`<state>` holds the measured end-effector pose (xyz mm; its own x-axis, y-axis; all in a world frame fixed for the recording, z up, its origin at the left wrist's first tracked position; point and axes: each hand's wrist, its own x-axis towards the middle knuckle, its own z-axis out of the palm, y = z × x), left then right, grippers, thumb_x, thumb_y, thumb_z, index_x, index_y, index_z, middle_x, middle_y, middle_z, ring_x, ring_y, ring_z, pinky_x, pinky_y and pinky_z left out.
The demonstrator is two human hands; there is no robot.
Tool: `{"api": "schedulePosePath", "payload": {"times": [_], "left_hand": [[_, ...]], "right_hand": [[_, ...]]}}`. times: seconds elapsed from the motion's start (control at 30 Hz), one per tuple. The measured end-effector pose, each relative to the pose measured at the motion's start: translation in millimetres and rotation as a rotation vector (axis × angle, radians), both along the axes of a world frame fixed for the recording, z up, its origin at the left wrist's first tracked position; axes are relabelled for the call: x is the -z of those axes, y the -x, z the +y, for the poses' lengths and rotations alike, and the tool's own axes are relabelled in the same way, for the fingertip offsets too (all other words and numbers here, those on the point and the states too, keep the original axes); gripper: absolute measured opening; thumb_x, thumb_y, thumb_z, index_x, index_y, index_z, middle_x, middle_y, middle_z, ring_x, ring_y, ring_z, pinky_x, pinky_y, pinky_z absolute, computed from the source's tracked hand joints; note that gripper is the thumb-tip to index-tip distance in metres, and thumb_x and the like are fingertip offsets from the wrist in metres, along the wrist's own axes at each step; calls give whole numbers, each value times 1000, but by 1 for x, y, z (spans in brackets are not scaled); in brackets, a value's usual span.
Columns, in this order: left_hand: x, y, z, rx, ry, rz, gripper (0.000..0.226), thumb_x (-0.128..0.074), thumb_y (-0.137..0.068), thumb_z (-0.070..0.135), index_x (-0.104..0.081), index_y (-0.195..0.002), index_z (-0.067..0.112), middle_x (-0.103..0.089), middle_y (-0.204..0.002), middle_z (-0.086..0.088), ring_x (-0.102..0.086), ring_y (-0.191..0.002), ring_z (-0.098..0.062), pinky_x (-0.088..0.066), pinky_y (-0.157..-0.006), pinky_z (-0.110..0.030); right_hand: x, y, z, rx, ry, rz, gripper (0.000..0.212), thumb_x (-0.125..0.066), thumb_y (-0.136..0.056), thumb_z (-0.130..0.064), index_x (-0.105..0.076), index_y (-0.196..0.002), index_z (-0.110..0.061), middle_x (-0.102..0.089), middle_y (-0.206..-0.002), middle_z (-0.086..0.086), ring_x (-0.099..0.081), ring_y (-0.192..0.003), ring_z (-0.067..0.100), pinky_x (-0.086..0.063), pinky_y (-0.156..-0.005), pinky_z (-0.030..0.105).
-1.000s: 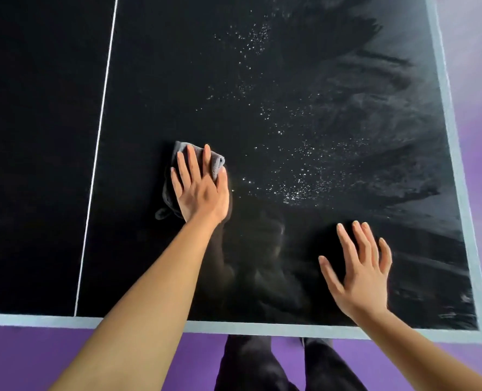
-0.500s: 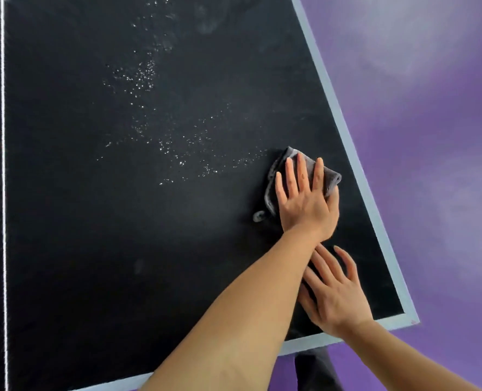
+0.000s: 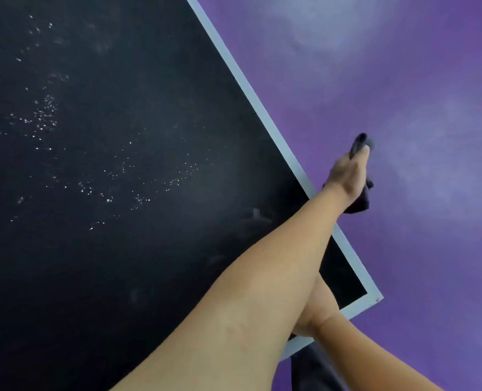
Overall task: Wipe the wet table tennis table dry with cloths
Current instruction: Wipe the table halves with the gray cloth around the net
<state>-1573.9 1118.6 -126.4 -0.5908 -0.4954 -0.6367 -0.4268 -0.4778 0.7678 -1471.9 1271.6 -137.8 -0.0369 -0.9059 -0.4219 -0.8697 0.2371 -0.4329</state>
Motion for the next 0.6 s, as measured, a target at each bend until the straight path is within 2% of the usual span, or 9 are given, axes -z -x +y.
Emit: {"api": "schedulePosePath", "payload": {"times": [0.03,0.1,0.17,0.23,0.3,0.33,0.4,0.5,0.6], "left_hand": [[-7,-9,2,-127,-236,112,56,-44,-93,51,-61,-123,7,-66,-123,-24,-61,-100,-26,-46,-99,-42],[-25,-44,8,-234,-474,292,47,-42,-100,49,-64,-115,10,-68,-113,-20,-64,-94,-28,-52,-85,-38],[-40,-71,15,-365,-570,392,48,-39,-103,47,-67,-115,9,-69,-107,-16,-67,-94,-29,-53,-86,-38],[-51,-105,18,-499,-618,499,53,-38,-104,44,-62,-131,4,-68,-119,-18,-67,-104,-28,-55,-91,-39],[-59,-145,18,-618,-621,548,53,-38,-105,44,-62,-135,7,-64,-132,-19,-65,-115,-30,-54,-98,-42],[-61,-166,18,-681,-609,550,52,-37,-104,44,-66,-130,8,-64,-132,-18,-64,-118,-32,-52,-101,-44],[-63,-205,18,-785,-563,538,53,-38,-104,44,-69,-126,7,-66,-131,-19,-63,-121,-33,-48,-105,-49],[-77,-263,16,-938,-416,451,50,-39,-104,41,-78,-110,11,-71,-122,-15,-69,-111,-28,-50,-102,-45],[-97,-335,19,-1080,-214,321,42,-41,-104,39,-72,-119,14,-73,-120,-10,-69,-108,-25,-51,-98,-42]], "right_hand": [[-1,-6,-4,92,-172,-63,39,-54,-88,-32,-67,-121,-17,-71,-118,7,-54,-105,4,-31,-110,41],[15,-1,0,-141,-47,95,57,-58,-75,-55,-67,-123,-27,-69,-121,-3,-52,-124,23,-22,-111,46],[23,-1,0,-245,-16,154,68,-59,-74,-59,-62,-132,-25,-64,-132,-1,-53,-130,30,-17,-113,48],[23,-4,-1,-231,77,196,57,-56,-75,-54,-69,-120,-21,-68,-121,3,-61,-116,34,-25,-107,46],[15,-6,-3,-159,222,182,44,-54,-77,-48,-72,-105,-20,-69,-104,5,-63,-99,35,-33,-98,44],[14,-6,-4,-133,249,173,42,-55,-79,-45,-71,-107,-19,-68,-104,5,-60,-100,34,-35,-98,44],[13,-8,-3,-112,329,183,44,-59,-81,-41,-67,-117,-17,-65,-116,7,-54,-112,34,-38,-106,47],[12,-13,-1,-116,369,200,54,-58,-85,-38,-60,-134,-15,-57,-137,10,-51,-126,31,-32,-115,47],[11,-17,0,-116,360,215,60,-50,-88,-38,-52,-144,-17,-52,-144,11,-43,-133,28,-27,-116,45]]}}
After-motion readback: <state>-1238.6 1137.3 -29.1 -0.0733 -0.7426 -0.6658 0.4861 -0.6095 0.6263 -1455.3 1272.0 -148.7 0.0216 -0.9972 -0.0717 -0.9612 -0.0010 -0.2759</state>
